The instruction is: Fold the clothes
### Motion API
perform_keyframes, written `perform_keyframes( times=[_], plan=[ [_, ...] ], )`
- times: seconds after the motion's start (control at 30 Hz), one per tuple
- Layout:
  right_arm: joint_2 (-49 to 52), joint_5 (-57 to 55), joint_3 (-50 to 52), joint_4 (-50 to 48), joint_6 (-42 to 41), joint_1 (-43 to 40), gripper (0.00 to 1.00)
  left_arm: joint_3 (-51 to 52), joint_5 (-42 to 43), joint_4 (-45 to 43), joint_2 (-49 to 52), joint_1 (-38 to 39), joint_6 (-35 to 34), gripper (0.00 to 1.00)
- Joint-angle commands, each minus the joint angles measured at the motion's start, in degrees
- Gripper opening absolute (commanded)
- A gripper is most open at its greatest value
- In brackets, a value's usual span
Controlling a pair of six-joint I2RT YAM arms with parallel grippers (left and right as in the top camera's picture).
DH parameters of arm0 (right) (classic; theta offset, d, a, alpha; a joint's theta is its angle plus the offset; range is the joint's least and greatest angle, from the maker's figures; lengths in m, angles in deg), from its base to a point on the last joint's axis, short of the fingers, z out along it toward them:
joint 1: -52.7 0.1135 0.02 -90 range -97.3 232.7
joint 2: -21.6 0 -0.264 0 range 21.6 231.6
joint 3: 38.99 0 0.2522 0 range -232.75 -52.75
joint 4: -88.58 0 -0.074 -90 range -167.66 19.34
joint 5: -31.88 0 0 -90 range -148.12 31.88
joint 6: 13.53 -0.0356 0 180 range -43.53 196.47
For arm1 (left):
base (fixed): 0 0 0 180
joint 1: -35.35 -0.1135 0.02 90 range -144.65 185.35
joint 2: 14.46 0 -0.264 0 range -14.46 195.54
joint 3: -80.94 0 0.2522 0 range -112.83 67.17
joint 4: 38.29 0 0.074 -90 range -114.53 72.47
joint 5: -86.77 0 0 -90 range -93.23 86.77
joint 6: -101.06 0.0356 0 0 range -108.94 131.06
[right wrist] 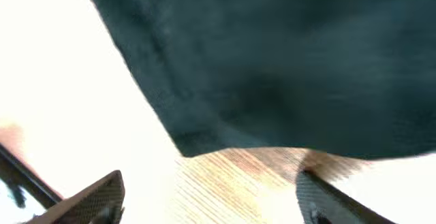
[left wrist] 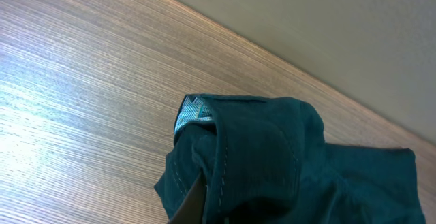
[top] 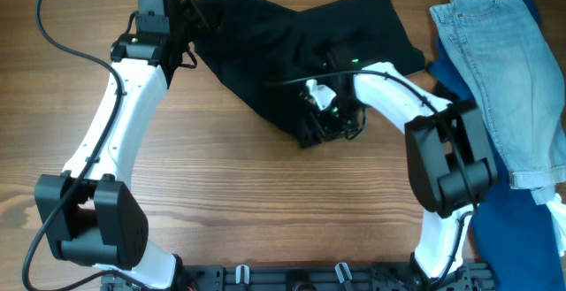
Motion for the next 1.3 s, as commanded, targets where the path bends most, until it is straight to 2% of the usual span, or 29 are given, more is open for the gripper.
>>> perform_keyframes(
  times=[0.0,0.07,0.1,0.13,0.17,0.2,0.23,0.27,0.3,0.33,0.37,0.43,0.47,0.53,0.6,0.63,0.7,0.77,0.93,1.0,1.07,1.27],
  plan=[
    [1.7,-4.2,0.9,-1.1,-0.2,2.8,0.87,-1.0,-0.9,0.0,0.5,0.2,1.4,0.04],
    [1.6,-3.4,0.5,-1.2,-0.6,2.7,0.87,-1.0,-0.9,0.3,0.5,0.2,1.4,0.04],
    [1.6,-3.0,0.2,-1.4,-0.6,2.4,0.83,-1.0,-0.9,0.6,0.5,0.2,1.4,0.04],
    [1.6,-3.0,-0.3,-1.6,-0.7,2.1,0.73,-1.0,-0.9,0.9,0.5,0.2,1.4,0.04],
    [1.6,-2.9,-0.9,-1.8,-0.8,1.9,0.54,-1.0,-0.9,1.0,0.5,0.2,1.6,0.04],
    [1.6,-2.8,-1.4,-2.0,-1.6,1.8,0.56,-1.0,-0.9,1.3,0.5,0.2,1.6,0.04],
    [1.6,-2.9,-2.0,-2.0,-1.7,1.7,0.72,-1.0,-0.9,1.7,0.5,0.2,1.6,0.04],
    [1.6,-2.8,-3.0,-2.1,-3.5,1.2,0.69,-1.0,-0.9,2.0,0.5,0.2,1.6,0.04],
    [1.6,-2.1,-4.0,-2.0,-5.4,0.8,0.60,-1.0,-0.9,2.3,0.5,0.2,1.6,0.04],
    [1.6,-0.6,-4.6,-1.8,-5.9,0.5,0.58,-1.0,-0.9,2.4,0.5,0.2,1.6,0.04],
    [1.6,2.6,-5.7,-1.0,-6.1,0.1,0.62,-1.0,-0.9,2.6,0.5,0.2,1.6,0.04],
    [1.6,6.1,-9.0,4.4,-8.0,-0.8,0.76,-1.0,-0.9,2.6,0.4,0.2,1.6,0.04],
    [1.6,11.5,-9.9,6.2,-7.7,-1.2,0.73,-1.0,-0.9,2.5,0.3,0.2,1.6,0.04],
    [1.6,30.6,-10.6,6.8,-6.9,-1.7,0.67,-1.0,-0.9,2.6,0.1,0.2,1.6,0.04],
    [1.6,42.1,-10.5,5.2,-8.2,-1.2,0.69,-1.0,-0.9,2.6,-0.2,0.2,1.6,0.04],
    [1.6,44.3,-10.5,4.9,-9.0,-0.6,0.69,-1.0,-0.9,2.6,-0.5,0.2,1.6,0.04],
    [1.6,45.4,-10.5,4.7,-11.3,1.2,0.67,-1.0,-0.9,2.5,-0.9,0.2,2.6,0.04],
    [1.6,45.4,-10.5,4.3,-13.6,2.6,0.71,-1.0,-1.0,2.6,-1.2,0.2,2.9,0.04],
    [1.6,44.5,-8.9,8.0,-11.9,1.9,0.71,-1.0,-1.0,2.6,-1.3,0.2,2.9,0.04],
    [1.6,42.7,-7.7,8.1,-12.3,0.3,0.72,-1.0,-1.0,2.5,-1.3,0.2,2.9,0.04],
    [1.6,42.4,-6.0,6.5,-13.2,-2.6,0.79,-1.0,-1.0,2.6,-1.3,0.2,2.9,0.04],
    [1.6,44.9,-0.1,2.5,-17.1,-11.6,0.79,-1.0,-0.9,2.6,-1.3,0.2,2.9,0.04]
  ],
)
